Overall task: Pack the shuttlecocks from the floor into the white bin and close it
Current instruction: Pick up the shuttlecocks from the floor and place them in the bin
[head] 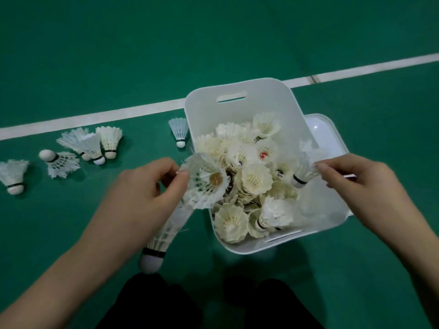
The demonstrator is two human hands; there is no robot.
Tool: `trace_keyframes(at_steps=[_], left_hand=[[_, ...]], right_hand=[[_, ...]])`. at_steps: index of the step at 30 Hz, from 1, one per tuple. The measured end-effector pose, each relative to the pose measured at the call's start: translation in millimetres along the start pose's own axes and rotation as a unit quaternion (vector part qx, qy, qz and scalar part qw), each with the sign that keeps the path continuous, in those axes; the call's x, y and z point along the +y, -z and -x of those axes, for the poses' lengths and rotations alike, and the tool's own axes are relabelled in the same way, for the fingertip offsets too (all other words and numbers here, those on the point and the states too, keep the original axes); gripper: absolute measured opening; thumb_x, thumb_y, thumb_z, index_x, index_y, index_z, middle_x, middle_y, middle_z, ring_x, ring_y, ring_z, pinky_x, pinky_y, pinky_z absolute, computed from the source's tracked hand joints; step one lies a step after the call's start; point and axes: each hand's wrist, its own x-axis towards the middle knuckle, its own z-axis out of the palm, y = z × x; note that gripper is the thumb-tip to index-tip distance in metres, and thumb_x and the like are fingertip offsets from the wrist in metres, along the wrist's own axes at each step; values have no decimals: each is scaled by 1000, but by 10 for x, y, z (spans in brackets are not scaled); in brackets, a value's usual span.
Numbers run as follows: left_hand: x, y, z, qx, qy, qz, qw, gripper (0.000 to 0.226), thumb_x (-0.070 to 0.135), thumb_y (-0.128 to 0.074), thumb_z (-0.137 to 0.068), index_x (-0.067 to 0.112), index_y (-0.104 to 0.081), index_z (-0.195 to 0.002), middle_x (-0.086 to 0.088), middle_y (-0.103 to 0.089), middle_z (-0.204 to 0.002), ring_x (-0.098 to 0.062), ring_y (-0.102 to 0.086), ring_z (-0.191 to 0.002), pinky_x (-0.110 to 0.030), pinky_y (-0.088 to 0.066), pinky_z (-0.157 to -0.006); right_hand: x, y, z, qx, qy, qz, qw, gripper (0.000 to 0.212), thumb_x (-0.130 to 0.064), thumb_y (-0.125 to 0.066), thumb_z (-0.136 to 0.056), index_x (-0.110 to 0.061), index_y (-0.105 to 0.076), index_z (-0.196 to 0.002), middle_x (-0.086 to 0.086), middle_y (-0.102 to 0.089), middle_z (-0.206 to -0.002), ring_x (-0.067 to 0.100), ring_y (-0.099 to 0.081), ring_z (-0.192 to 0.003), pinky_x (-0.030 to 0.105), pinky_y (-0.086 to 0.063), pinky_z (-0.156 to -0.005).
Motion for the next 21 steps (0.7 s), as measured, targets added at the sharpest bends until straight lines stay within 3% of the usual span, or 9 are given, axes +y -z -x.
trace_keyframes(at_steps=[4,7,10,13,15,17,21], left_hand=[[71,-142,-41,-13,-16,-14,1000,34,53,-49,-83,23,-56,-69,1,-61,-61,-20,-54,-50,-45,-46,-51],[107,-214,-67,-18,-18,-13,1000,30,52,-51,-83,25,-56,-71,8,-63,-66,-18,-56,-51,-45,-47,-51],[118,-264,-70,-27,-17,-15,999,25,48,-51,-80,25,-55,-70,3,-62,-61,-22,-58,-51,-47,-49,-50],[111,-306,-71,-34,-16,-25,999,25,48,-51,-80,25,-55,-71,0,-61,-58,-19,-57,-49,-47,-49,-49],[108,-320,-75,-36,-17,-32,999,26,49,-50,-80,25,-55,-71,4,-61,-61,-16,-55,-48,-44,-48,-48],[114,-333,-77,-34,-20,-38,999,28,49,-49,-80,23,-54,-68,6,-60,-63,-16,-53,-48,-41,-46,-47],[114,-352,-85,-35,-26,-45,998,29,48,-49,-80,22,-53,-66,10,-59,-65,-17,-52,-50,-40,-44,-46]], right_hand=[[172,-29,24,-44,-40,62,996,19,-29,-57,-89,-19,-72,-97,-2,-68,-92,18,-60,-89,28,-43,-66],[252,-104,9,-64,-42,86,993,20,-28,-56,-90,-21,-72,-102,3,-71,-92,22,-61,-84,9,-36,-57],[269,-171,-18,-85,-32,85,992,22,-28,-55,-91,-22,-71,-104,9,-73,-91,24,-63,-82,6,-36,-53],[227,-257,-54,-120,-15,77,990,24,-28,-54,-92,-21,-69,-109,-6,-71,-83,-1,-61,-70,2,-38,-57],[215,-345,-92,-140,-6,94,986,25,-27,-53,-92,-17,-69,-109,-1,-73,-93,2,-64,-85,10,-43,-69],[215,-446,-129,-159,-12,125,979,27,-26,-52,-92,-10,-68,-107,11,-69,-110,23,-61,-106,27,-47,-87],[250,-625,-163,-203,-6,195,960,30,-25,-52,-92,-3,-64,-108,15,-66,-115,31,-56,-112,38,-44,-95]])
